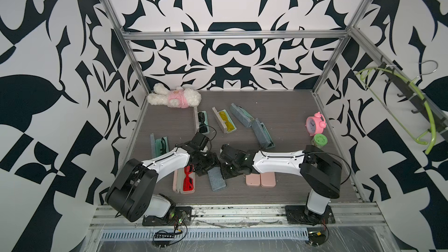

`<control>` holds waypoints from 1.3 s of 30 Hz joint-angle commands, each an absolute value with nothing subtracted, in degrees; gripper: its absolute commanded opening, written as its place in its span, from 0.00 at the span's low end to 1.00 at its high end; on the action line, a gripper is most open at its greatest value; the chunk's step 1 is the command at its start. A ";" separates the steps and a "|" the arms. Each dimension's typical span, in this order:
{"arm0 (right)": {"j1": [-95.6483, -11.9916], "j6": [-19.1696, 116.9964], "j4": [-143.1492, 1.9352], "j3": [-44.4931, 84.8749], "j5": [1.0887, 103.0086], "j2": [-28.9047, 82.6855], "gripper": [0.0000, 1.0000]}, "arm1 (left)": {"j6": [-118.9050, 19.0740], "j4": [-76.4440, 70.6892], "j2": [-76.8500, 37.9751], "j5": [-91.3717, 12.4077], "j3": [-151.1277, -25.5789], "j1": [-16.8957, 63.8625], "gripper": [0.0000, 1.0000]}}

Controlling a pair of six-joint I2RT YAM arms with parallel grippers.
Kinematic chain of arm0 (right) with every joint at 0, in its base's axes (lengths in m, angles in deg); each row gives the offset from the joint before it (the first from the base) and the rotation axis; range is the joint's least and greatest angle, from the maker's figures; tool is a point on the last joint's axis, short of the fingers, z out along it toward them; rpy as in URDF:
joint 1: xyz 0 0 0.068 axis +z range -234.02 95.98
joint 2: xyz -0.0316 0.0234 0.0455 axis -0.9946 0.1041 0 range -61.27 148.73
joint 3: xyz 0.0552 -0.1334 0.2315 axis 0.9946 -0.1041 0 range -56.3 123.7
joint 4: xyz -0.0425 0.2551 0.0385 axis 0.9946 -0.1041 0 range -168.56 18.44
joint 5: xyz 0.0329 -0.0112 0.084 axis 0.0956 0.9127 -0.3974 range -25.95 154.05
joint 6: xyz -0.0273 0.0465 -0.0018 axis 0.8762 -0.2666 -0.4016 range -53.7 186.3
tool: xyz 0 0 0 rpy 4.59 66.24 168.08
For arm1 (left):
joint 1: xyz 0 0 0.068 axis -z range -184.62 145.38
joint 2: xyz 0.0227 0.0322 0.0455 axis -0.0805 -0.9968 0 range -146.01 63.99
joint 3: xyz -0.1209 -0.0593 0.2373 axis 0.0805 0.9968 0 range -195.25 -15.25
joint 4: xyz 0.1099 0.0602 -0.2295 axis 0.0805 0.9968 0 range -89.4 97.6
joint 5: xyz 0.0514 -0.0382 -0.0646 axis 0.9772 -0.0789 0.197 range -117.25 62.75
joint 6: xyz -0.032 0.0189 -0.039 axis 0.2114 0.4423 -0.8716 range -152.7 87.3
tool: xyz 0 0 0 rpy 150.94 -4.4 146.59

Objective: Close the glasses case
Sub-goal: Close the glasses case at the center of the board, then move the glasses case to the center of the board.

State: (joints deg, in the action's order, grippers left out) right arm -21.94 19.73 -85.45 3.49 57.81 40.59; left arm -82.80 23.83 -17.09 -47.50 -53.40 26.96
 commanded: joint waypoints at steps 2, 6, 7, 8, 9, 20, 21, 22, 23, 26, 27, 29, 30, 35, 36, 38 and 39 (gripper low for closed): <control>-22.50 20.24 -86.10 2.96 58.42 36.08 0.14 | -80.82 25.86 -18.16 -45.47 -53.19 26.87 0.66; -23.51 20.24 -86.24 1.42 58.18 33.87 0.18 | -80.51 25.92 -18.27 -45.26 -53.03 26.92 0.64; -23.89 20.24 -86.30 0.83 58.01 33.11 0.20 | -80.39 25.88 -18.27 -45.12 -52.89 26.89 0.64; -24.26 20.24 -86.26 0.30 57.91 32.41 0.21 | -80.36 25.91 -18.39 -45.10 -52.87 26.94 0.64; -24.66 20.15 -86.19 -0.39 57.71 31.51 0.22 | -80.29 25.83 -18.46 -45.09 -52.84 26.93 0.63; -30.30 19.36 -83.99 -7.64 53.53 22.45 0.31 | -79.88 24.80 -19.97 -45.09 -52.70 27.00 0.60; -30.83 19.56 -84.23 -7.86 53.12 21.88 0.33 | -79.85 24.69 -20.13 -45.05 -52.83 26.97 0.60; -31.24 19.68 -84.56 -8.14 52.66 21.33 0.35 | -79.82 24.56 -20.37 -45.09 -52.83 27.02 0.59; -31.59 19.78 -84.67 -8.46 52.33 20.98 0.36 | -79.81 24.45 -20.49 -45.09 -52.85 27.02 0.59; -33.06 19.75 -85.10 -9.40 51.31 19.57 0.42 | -79.80 24.09 -20.98 -45.09 -52.87 27.05 0.59; -33.58 19.78 -85.42 -9.81 51.22 18.92 0.44 | -79.80 23.99 -21.03 -45.09 -52.87 27.08 0.59; -34.67 19.87 -85.88 -10.62 50.93 17.12 0.48 | -79.80 23.83 -21.03 -45.09 -52.98 27.13 0.59; -35.25 19.98 -86.04 -11.06 50.74 16.15 0.50 | -79.69 23.81 -21.09 -45.10 -53.06 27.18 0.59; -37.66 20.64 -88.54 -11.74 50.30 11.98 0.56 | -79.85 22.93 -21.72 -45.42 -53.14 27.54 0.58; -38.00 20.90 -89.29 -11.72 50.33 11.21 0.55 | -80.04 22.60 -21.71 -45.58 -53.17 27.75 0.58; -38.40 21.19 -90.24 -11.98 50.61 9.48 0.58 | -80.36 22.15 -21.71 -45.50 -53.62 28.39 0.59; -38.71 21.31 -90.74 -12.17 50.92 8.41 0.59 | -80.50 21.97 -21.79 -45.45 -53.95 28.82 0.59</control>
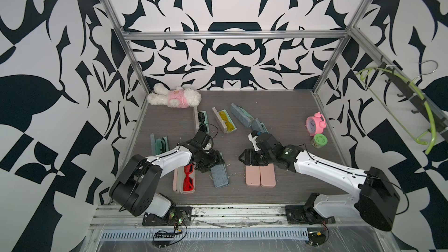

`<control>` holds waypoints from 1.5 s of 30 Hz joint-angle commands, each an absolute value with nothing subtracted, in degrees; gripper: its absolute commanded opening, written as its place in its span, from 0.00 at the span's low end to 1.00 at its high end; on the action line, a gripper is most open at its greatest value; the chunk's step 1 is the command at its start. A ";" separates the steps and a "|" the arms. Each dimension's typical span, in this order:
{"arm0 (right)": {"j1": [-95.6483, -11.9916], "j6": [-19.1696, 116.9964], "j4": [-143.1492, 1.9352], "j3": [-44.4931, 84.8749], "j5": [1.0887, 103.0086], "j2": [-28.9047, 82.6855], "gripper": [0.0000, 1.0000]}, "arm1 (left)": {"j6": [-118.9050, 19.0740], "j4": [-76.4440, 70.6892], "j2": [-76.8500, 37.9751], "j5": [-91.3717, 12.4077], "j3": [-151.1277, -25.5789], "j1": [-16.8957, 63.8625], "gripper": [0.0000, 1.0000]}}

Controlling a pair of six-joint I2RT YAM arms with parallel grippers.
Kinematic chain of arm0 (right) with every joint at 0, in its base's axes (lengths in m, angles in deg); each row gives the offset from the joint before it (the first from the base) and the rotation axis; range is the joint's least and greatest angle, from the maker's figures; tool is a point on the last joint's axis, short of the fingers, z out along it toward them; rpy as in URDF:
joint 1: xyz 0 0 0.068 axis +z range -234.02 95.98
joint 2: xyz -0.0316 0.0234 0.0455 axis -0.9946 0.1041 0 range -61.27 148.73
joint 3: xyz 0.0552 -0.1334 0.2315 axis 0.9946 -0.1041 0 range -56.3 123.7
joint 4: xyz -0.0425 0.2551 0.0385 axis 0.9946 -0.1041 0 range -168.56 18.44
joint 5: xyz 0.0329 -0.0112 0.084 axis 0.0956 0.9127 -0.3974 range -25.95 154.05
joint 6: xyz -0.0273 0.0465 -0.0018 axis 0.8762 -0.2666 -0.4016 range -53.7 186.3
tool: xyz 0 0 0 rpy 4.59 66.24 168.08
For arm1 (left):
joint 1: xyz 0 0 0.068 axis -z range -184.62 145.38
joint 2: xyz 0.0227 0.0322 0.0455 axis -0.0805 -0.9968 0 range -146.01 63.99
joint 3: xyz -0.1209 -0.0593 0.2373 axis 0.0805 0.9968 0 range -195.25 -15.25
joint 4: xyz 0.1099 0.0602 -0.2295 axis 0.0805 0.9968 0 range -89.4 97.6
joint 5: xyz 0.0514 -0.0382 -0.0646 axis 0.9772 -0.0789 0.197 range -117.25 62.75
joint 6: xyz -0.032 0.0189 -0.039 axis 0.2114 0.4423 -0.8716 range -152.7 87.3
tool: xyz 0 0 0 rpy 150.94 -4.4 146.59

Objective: Close the glasses case
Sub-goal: Move the glasses case to the center of the board.

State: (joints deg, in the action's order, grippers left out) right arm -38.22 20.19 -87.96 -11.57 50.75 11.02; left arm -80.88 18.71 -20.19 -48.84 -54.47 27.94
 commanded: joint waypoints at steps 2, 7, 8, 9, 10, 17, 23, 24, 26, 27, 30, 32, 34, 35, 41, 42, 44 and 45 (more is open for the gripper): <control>-39.23 21.69 -92.06 -12.58 51.44 6.38 0.63 | -80.67 21.52 -22.50 -45.28 -54.86 29.87 0.59; -40.29 22.81 -93.84 -14.60 52.39 1.67 0.72 | -80.89 21.25 -26.87 -45.35 -58.56 32.91 0.60; -40.46 23.02 -94.09 -14.96 52.44 1.04 0.73 | -81.00 21.20 -27.55 -45.23 -59.32 33.44 0.60; -40.59 23.24 -94.44 -15.30 52.42 0.50 0.73 | -81.12 21.17 -28.23 -44.94 -60.14 34.01 0.60; -40.67 23.44 -94.73 -15.45 52.53 -0.19 0.73 | -81.18 21.15 -28.93 -44.77 -61.01 34.61 0.61; -40.69 23.33 -96.40 -17.08 53.52 -4.32 0.76 | -81.28 21.22 -33.57 -44.65 -65.78 37.64 0.62; -40.69 23.10 -97.29 -17.97 53.94 -5.84 0.76 | -81.57 21.64 -37.14 -43.96 -69.66 40.33 0.64; -40.69 23.06 -97.28 -18.15 53.94 -5.92 0.76 | -81.64 21.67 -37.46 -43.80 -70.10 40.60 0.64; -40.69 22.84 -96.71 -18.63 53.85 -6.07 0.76 | -81.86 21.74 -37.87 -43.59 -70.62 40.91 0.65; -40.69 22.58 -96.48 -18.95 53.85 -6.00 0.76 | -82.00 21.80 -37.92 -43.47 -70.77 41.00 0.65; -40.69 22.19 -96.66 -18.95 53.72 -5.89 0.76 | -82.26 22.13 -37.90 -42.81 -70.91 41.00 0.65; -40.70 22.26 -97.45 -18.77 54.00 -6.31 0.76 | -82.54 21.98 -37.87 -42.68 -70.84 41.00 0.65; -40.69 22.26 -98.15 -18.61 54.33 -7.07 0.76 | -82.79 21.98 -37.96 -42.72 -70.81 41.09 0.65; -40.71 22.22 -98.39 -18.69 54.46 -7.43 0.76 | -82.87 21.96 -38.04 -42.70 -70.91 41.09 0.66; -40.69 22.02 -98.53 -19.64 54.56 -8.38 0.77 | -83.79 22.13 -38.54 -42.82 -71.69 41.24 0.67; -40.73 22.02 -98.55 -19.64 54.49 -8.05 0.77 | -83.98 22.01 -38.54 -42.85 -71.77 41.35 0.68; -40.69 22.01 -98.20 -19.65 54.29 -7.62 0.77 | -84.48 22.05 -38.43 -42.77 -72.09 41.55 0.72; -40.69 21.95 -97.90 -19.74 54.21 -7.42 0.77 | -84.81 21.89 -38.32 -42.81 -72.18 41.64 0.74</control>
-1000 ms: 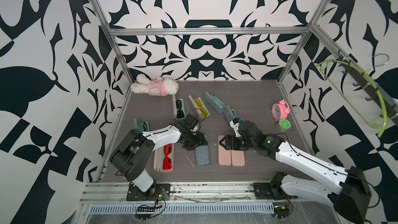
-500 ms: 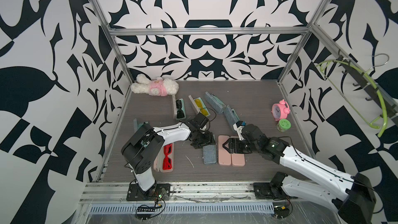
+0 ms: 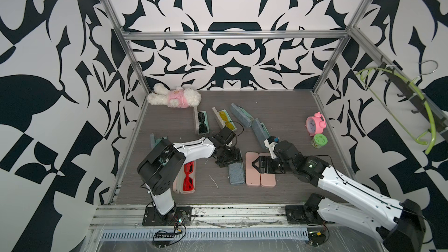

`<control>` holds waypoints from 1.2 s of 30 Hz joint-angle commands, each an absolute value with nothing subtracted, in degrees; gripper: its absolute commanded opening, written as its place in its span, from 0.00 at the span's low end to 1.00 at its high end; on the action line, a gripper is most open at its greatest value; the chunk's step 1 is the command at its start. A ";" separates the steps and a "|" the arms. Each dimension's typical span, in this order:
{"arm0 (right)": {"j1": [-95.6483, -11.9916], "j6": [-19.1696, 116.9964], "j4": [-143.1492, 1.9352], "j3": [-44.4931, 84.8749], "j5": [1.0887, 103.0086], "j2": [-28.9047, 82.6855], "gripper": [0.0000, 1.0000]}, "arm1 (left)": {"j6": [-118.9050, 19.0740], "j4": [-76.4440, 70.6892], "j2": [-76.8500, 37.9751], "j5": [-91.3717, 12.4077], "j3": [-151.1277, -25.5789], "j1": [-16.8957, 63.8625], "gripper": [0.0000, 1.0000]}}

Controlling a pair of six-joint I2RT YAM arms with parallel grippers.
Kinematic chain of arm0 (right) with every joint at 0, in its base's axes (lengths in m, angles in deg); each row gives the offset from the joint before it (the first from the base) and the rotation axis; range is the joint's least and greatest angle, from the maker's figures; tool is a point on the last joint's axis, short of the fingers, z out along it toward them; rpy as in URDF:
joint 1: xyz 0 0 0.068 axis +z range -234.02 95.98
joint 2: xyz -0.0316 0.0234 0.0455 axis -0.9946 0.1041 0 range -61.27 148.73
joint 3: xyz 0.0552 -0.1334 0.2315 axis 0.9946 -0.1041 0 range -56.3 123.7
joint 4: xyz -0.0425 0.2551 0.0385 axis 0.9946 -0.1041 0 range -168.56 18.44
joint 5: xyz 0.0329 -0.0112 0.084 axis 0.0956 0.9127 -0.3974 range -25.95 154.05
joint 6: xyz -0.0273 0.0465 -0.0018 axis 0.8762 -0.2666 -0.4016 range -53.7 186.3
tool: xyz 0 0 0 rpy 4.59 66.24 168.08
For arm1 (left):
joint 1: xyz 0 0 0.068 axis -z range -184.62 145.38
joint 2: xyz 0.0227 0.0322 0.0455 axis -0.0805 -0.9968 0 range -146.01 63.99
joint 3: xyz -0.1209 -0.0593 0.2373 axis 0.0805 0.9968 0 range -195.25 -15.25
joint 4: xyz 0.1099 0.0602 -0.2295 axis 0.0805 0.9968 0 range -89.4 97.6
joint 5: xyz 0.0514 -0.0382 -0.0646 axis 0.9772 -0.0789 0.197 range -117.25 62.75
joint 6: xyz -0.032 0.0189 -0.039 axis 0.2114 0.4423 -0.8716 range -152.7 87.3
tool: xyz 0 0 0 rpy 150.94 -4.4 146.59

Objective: Close the glasses case
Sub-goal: Move the glasses case to the center of the board.

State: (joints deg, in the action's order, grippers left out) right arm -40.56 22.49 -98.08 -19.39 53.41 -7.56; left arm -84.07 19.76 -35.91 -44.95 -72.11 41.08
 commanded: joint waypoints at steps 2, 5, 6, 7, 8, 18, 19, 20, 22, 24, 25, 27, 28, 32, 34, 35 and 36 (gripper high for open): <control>-40.69 21.89 -97.33 -19.74 53.95 -7.16 0.77 | -85.50 21.51 -38.00 -42.94 -72.16 41.66 0.77; -40.65 21.73 -96.30 -19.59 53.43 -6.15 0.77 | -86.37 21.26 -37.29 -43.11 -72.56 41.87 0.84; -40.61 21.64 -96.04 -19.56 53.26 -5.76 0.77 | -86.77 21.19 -36.86 -43.09 -72.56 41.90 0.88; -40.60 21.55 -95.76 -19.56 53.15 -5.43 0.77 | -87.09 21.29 -36.31 -43.14 -72.50 41.88 0.90; -40.56 21.43 -95.39 -19.47 53.03 -5.14 0.77 | -87.30 21.48 -35.72 -42.99 -72.45 41.93 0.92; -31.94 17.98 -89.94 -15.68 57.30 3.08 0.77 | -85.73 32.26 -17.40 -36.96 -70.78 34.89 0.98; -30.37 17.34 -88.73 -14.93 57.92 4.80 0.77 | -84.95 34.15 -14.67 -36.48 -70.79 33.34 0.98; -29.04 16.88 -87.74 -14.10 58.40 6.38 0.76 | -84.31 35.98 -12.10 -35.97 -71.00 31.99 0.98; -25.85 15.99 -85.78 -11.66 59.92 10.56 0.76 | -82.59 39.52 -5.81 -35.50 -71.40 28.62 0.98; -23.57 15.39 -83.98 -8.45 60.18 15.24 0.76 | -80.12 43.02 -1.48 -35.44 -72.07 25.17 0.98; -22.49 15.13 -83.19 -6.52 60.14 17.93 0.75 | -78.62 45.27 0.26 -35.34 -72.75 23.35 0.98; -20.62 15.06 -82.57 -2.29 60.07 23.52 0.74 | -75.40 49.99 3.02 -34.40 -74.28 20.46 0.98; -19.75 14.98 -82.39 0.12 60.09 26.34 0.73 | -73.60 52.28 4.09 -33.78 -75.21 18.96 0.98; -17.60 14.56 -82.16 8.49 59.01 35.83 0.70 | -68.26 58.06 7.12 -32.71 -78.09 13.69 0.99; -16.90 13.81 -82.52 13.04 58.22 41.04 0.68 | -66.71 59.20 8.20 -34.92 -78.84 10.19 0.99; -16.54 13.55 -82.75 15.03 57.85 42.88 0.67 | -66.23 59.43 8.63 -36.26 -79.01 8.35 0.99; -16.05 13.49 -83.36 17.29 57.64 45.35 0.66 | -65.65 59.57 8.91 -37.96 -79.11 6.58 0.99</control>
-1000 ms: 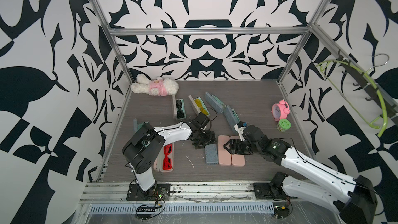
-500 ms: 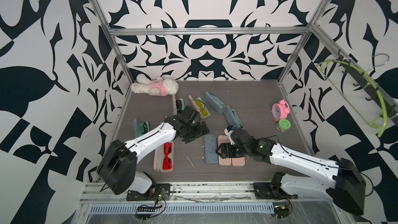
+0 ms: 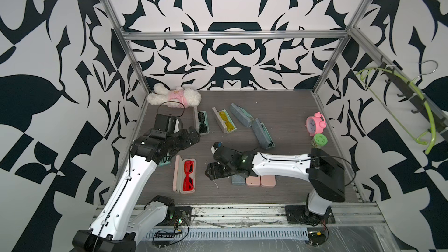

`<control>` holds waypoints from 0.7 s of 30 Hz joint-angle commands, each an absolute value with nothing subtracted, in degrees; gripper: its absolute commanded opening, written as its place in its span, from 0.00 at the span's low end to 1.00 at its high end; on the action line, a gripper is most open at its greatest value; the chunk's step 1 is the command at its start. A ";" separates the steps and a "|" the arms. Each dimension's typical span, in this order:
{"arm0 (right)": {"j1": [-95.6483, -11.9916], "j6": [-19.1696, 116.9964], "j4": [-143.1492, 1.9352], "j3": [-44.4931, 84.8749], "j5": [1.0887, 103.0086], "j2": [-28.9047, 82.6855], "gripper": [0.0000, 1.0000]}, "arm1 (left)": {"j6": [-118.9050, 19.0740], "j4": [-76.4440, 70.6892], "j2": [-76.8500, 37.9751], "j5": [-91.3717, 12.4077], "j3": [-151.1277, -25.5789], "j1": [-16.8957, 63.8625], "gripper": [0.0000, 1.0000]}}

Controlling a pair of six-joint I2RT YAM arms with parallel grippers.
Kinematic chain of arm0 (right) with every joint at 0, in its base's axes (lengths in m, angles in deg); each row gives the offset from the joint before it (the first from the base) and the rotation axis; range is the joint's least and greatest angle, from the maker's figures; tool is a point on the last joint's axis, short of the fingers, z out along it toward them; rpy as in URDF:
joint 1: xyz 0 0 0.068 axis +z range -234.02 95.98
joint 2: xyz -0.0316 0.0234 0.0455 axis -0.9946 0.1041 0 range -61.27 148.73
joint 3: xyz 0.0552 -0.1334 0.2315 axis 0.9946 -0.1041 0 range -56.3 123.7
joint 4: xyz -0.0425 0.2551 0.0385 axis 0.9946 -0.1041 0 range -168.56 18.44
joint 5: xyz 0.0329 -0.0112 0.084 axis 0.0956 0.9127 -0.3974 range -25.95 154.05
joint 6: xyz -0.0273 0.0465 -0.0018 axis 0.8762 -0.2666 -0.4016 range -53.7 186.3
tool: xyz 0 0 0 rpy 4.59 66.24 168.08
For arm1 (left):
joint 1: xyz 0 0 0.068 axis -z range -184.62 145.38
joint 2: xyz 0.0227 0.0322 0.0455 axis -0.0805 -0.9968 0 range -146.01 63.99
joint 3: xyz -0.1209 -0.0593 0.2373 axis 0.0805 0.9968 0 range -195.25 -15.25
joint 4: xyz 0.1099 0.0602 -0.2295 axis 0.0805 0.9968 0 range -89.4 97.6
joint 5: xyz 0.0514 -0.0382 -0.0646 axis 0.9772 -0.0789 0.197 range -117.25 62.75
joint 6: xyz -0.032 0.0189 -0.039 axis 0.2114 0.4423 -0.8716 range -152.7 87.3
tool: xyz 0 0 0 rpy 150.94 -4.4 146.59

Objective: Close the glasses case
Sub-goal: Move the glasses case to the center of the board.

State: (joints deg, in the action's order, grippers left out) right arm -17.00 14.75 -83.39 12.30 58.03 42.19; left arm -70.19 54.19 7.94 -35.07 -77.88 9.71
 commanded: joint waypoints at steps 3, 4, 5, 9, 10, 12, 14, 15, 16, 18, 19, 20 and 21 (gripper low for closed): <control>-14.85 13.42 -85.60 24.26 57.13 51.23 0.63 | -64.57 59.34 9.32 -43.55 -78.95 1.59 0.98; -14.66 13.35 -86.61 26.22 57.09 52.99 0.61 | -64.30 59.27 9.32 -44.98 -78.89 0.41 0.97; -14.52 13.20 -87.33 27.52 57.19 54.04 0.60 | -64.09 59.31 9.32 -45.76 -78.76 -0.35 0.97; -14.41 12.10 -87.77 30.22 56.99 57.40 0.55 | -63.48 59.25 9.76 -47.09 -78.18 -1.49 0.96; -14.31 12.00 -88.07 30.65 57.14 57.99 0.54 | -63.37 59.31 9.89 -47.17 -78.09 -1.69 0.95; -14.19 12.05 -89.12 31.60 57.45 58.88 0.52 | -63.28 59.30 10.07 -47.66 -78.09 -2.02 0.95; -14.06 11.90 -89.27 31.88 57.54 59.45 0.51 | -63.28 59.23 10.20 -47.98 -78.09 -2.15 0.95; -13.92 11.86 -89.14 31.88 57.54 59.72 0.51 | -63.28 59.23 10.29 -48.07 -78.09 -2.15 0.95; -13.76 11.65 -89.14 31.90 57.61 59.90 0.50 | -63.30 59.23 10.33 -48.10 -78.09 -2.24 0.94; -13.71 11.37 -88.94 32.05 57.89 60.27 0.50 | -63.41 59.23 10.49 -48.24 -78.00 -2.24 0.94; -13.54 11.24 -88.81 32.10 57.88 60.45 0.49 | -63.37 59.19 10.47 -48.27 -77.91 -2.36 0.94; -13.49 11.19 -88.78 32.24 57.98 60.61 0.49 | -63.46 59.14 10.47 -48.41 -77.83 -2.33 0.94; -13.44 11.20 -88.91 32.53 58.15 60.86 0.48 | -63.46 59.13 10.54 -48.50 -77.67 -2.33 0.94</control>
